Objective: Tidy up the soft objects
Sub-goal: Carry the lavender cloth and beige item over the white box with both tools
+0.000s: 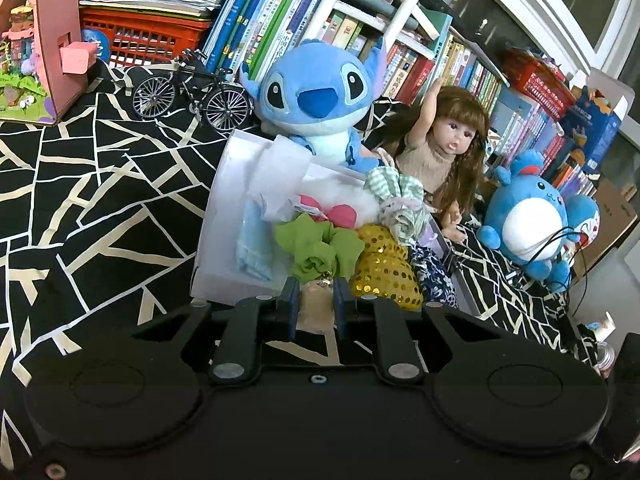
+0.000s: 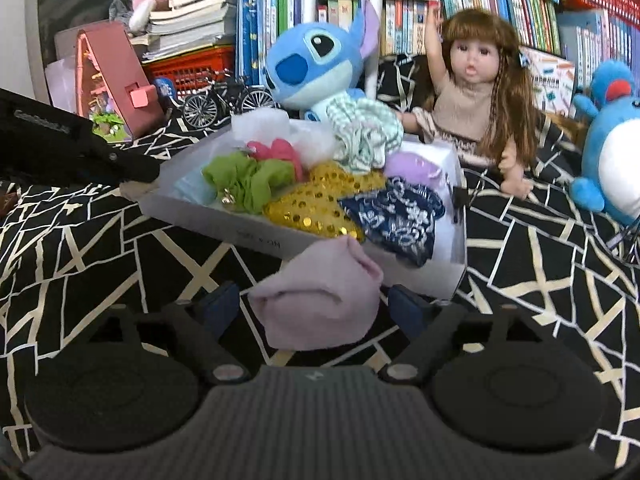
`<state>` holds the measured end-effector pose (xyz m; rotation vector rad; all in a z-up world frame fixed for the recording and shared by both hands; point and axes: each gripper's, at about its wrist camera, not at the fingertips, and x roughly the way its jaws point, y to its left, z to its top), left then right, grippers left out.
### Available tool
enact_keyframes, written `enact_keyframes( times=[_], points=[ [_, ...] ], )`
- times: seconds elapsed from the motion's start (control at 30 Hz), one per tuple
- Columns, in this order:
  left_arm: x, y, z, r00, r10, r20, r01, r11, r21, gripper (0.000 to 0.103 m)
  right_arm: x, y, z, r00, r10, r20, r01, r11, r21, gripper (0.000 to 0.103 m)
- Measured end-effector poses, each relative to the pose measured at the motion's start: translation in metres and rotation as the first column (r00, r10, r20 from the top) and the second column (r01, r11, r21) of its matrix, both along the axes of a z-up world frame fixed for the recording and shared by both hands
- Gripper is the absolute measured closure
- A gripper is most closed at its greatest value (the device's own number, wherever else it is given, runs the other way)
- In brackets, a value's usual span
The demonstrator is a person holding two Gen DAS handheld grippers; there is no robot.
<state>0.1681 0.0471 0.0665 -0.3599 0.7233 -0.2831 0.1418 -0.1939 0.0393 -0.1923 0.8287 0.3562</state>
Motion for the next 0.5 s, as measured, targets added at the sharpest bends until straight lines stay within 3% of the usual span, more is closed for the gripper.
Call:
enact_keyframes(
  times=[0.07, 0.13, 0.5],
  points=[
    [0.0, -0.002, 0.0, 1.0, -0.003, 0.002, 0.003, 1.0, 0.006, 0.086, 0.002, -0.002, -0.003, 1.0, -0.011, -0.014, 0.011, 1.0, 0.021, 0.04],
    [0.001, -0.003, 0.001, 1.0, -0.004, 0.005, 0.004, 1.0, 0.01, 0.086, 0.001, -0.002, -0.001, 1.0, -0.029, -0.006, 0.029, 0.999, 0.037, 0.054],
    [0.018, -0.001, 0.014, 0.997, 0.042, 0.062, -0.043, 0.999, 0.013, 0.086, 0.003, 0.0, 0.037, 0.994, -0.027, 0.108, 0.019, 0.997, 0.079, 0.059]
  ],
)
